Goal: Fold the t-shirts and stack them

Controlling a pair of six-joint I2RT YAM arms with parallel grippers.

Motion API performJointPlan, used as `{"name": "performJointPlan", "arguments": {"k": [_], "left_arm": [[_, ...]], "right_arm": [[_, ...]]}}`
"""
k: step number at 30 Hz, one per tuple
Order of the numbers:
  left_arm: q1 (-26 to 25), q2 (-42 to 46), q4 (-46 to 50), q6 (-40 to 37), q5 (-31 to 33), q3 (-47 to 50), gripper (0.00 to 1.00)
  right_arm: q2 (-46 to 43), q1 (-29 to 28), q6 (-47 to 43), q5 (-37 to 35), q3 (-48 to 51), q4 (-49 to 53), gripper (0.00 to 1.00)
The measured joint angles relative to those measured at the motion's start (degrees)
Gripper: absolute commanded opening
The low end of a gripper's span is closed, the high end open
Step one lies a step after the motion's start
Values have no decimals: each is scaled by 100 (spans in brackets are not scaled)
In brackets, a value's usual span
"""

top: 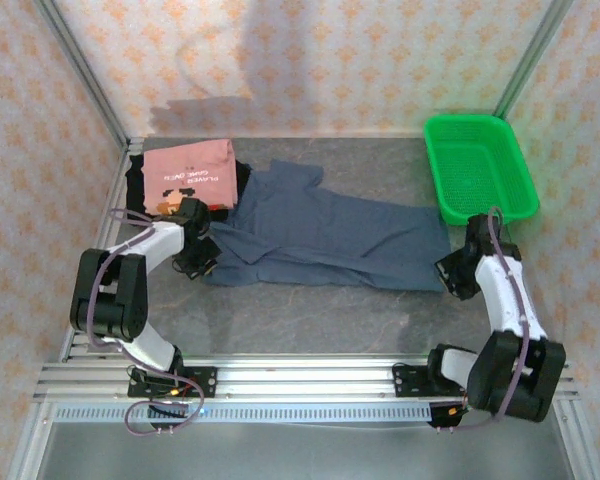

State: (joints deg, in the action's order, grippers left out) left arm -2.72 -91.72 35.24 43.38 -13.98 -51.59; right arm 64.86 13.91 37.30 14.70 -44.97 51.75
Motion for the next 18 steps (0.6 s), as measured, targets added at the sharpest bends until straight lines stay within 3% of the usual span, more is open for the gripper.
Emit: {"name": "performJointPlan", "arguments": {"k": [11, 14, 18], "left_arm": [[140, 330, 680, -603, 313, 0, 0], [140, 330, 765, -717, 385, 0, 1], [151, 339, 800, -833, 459, 0, 9]], "right_arm": [[-737, -39, 127, -437, 466, 1281, 0], [-717, -181, 144, -422, 481, 1425, 24], [-702, -442, 203, -433, 466, 1622, 35]]}}
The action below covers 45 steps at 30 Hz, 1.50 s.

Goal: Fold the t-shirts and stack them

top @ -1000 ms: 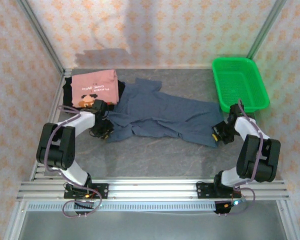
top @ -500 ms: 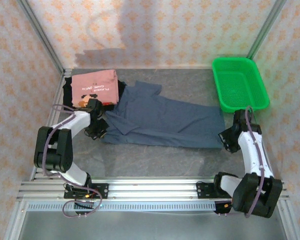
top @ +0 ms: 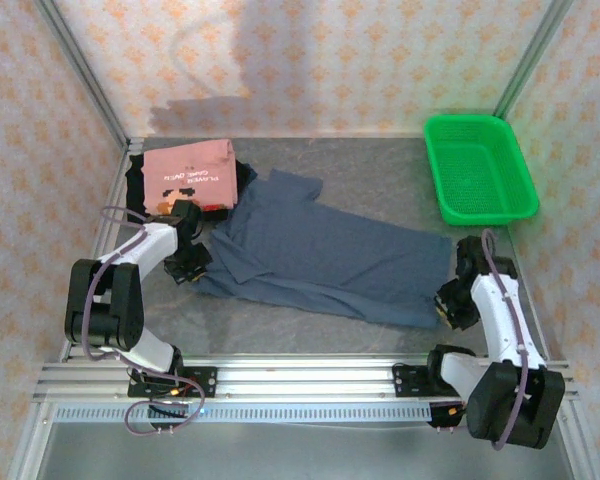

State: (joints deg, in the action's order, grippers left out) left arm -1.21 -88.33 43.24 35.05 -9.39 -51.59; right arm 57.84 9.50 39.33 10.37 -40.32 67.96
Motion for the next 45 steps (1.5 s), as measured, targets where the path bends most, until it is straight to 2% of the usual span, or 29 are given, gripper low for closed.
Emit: {"name": "performJointPlan", "arguments": {"k": [2, 5, 8, 11, 15, 19, 23, 29, 45], "left_arm": [[13, 39, 9, -83, -2, 9, 20], [22, 269, 57, -111, 0, 85, 29], [22, 649, 227, -114, 66, 105, 33], [22, 1029, 522, -136, 144, -28, 33], [20, 1401, 664, -155, 35, -306, 32], [-94, 1635, 586, 11, -249, -221, 19], [-304, 1620, 310, 295, -538, 243, 14], [-319, 1320, -103, 693, -649, 822, 12], [-319, 861, -691, 863, -516, 1169, 8]], "right_arm": [[-87, -20, 59, -98, -118, 208, 38], [-267, -20, 70, -284, -601, 459, 40], [-229, -31, -24, -282, -1115, 431, 40], [81, -46, -219, -26, -1204, 192, 40], [706, -46, -348, 470, -986, -409, 39], [1093, -107, -367, 944, -599, -1032, 36], [1408, -146, -455, 1158, -452, -1438, 35], [1725, -146, -511, 1182, -420, -1661, 34], [2068, -149, -295, 887, -306, -1700, 36]]}}
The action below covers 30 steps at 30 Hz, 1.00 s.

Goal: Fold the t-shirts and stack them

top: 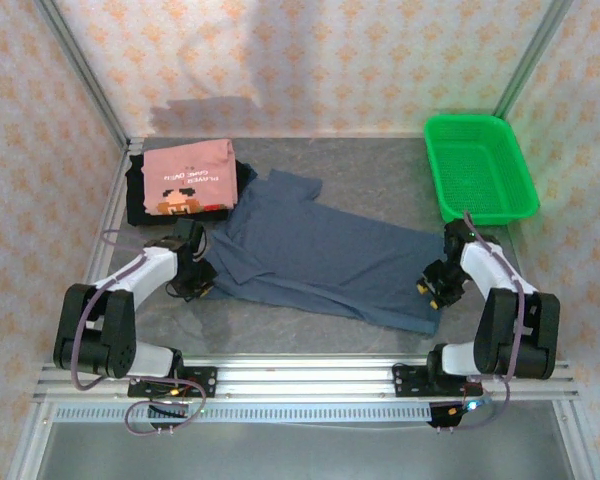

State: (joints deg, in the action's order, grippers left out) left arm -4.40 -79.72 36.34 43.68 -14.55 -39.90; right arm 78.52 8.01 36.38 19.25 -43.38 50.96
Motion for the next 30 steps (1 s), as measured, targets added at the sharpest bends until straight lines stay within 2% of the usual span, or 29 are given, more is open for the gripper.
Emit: {"name": "performJointPlan", "arguments": {"k": [5, 10, 12, 30], "left_arm": [[0, -33, -76, 0, 2, 20, 7], [0, -50, -105, -2, 22, 68, 7], [0, -59, -109, -2, 24, 72, 6], [149, -70, -116, -24, 107, 103, 5]], "right_arm": [[157, 0, 79, -22, 7, -146, 29], [332, -22, 203, -203, 7, -284, 5], [352, -22, 234, -280, 4, -306, 0], [57, 116, 131, -907, -376, 44, 0]]}}
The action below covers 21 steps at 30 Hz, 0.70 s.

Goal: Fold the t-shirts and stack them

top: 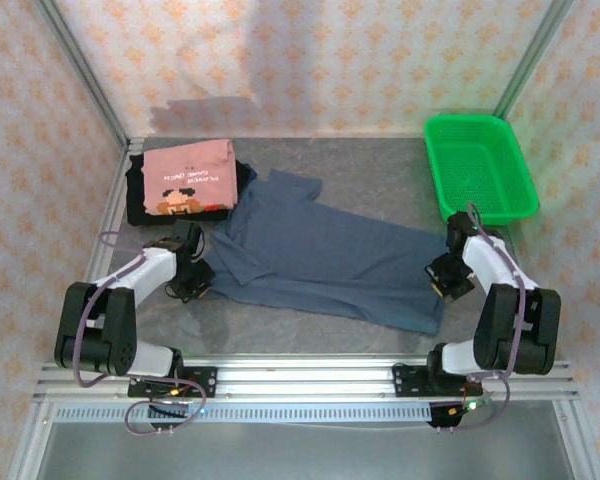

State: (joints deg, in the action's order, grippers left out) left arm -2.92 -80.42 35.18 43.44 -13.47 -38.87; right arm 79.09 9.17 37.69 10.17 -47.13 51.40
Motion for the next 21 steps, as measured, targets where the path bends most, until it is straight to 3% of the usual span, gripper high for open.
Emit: {"name": "performJointPlan", "arguments": {"k": [8, 21], "left_arm": [[2, 0, -11, -68, 0, 4, 5], [2, 0, -9, -240, 17, 2, 5]], "right_arm": [[17, 291, -201, -17, -79, 39, 0], [946, 341, -485, -192, -828, -57, 0]]}}
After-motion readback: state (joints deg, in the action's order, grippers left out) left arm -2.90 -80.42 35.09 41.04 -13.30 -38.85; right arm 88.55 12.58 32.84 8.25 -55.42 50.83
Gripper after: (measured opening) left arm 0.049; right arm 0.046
